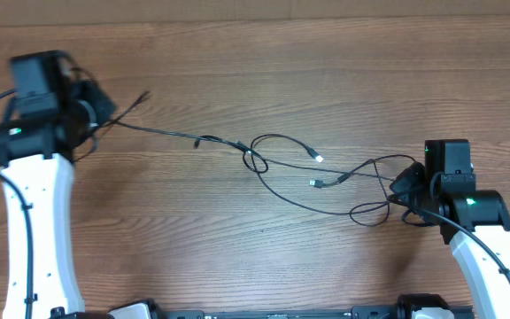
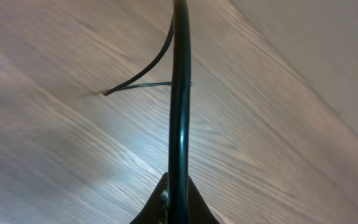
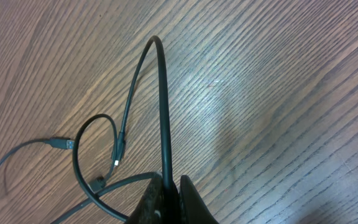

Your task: Untangle cables

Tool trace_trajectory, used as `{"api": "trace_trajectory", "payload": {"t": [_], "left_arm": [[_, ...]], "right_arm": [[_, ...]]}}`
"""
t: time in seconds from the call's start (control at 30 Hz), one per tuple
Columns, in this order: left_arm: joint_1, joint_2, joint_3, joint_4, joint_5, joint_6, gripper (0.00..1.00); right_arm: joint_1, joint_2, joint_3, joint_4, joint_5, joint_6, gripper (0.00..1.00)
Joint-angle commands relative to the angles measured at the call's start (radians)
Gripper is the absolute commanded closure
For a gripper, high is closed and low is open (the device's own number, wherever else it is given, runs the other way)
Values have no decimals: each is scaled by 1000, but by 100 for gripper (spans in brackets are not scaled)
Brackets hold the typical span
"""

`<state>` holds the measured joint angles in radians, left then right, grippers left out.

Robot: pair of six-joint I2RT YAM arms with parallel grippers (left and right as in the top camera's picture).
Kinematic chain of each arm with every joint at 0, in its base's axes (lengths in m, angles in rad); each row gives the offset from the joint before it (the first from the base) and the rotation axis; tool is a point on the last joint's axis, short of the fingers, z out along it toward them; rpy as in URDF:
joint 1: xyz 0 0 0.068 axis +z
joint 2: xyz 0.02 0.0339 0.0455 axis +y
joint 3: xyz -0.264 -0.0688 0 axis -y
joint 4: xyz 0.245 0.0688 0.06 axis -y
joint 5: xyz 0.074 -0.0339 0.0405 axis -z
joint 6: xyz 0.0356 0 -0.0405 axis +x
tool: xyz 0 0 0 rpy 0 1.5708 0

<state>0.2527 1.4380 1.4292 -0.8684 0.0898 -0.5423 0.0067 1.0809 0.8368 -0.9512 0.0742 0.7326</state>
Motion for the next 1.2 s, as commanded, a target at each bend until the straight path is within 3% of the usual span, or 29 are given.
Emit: {"api": "trace_trajectory", "payload": {"t": [0.0,0.43,0.7,0.87,1.0,1.03,1.13,1.17], "left_arm": [[101,-17,13,2,68,42,96],[325,-18,13,-3,103,56,96],[465,-19,13,-34,128,10,96],[491,-19,13,-36,225,-7,96],[468,-19,13,-19,458,11,96],[451,-19,13,2,548,45,96],[373,-19,13,61,755,109,96],[336,-19,13,82,802,131,96]], "right_arm": [[-3,-3,21,-2,19,-4,96],[-3,4,18,-6,45,-3,96],[-3,94,17,-74,265,90,96],[-3,134,17,-61,265,113,96],[-2,137,17,34,132,21,96],[-2,137,17,85,47,-77,90],[-2,137,17,219,-318,-392,41],[-2,137,17,250,-447,-476,29]]}}
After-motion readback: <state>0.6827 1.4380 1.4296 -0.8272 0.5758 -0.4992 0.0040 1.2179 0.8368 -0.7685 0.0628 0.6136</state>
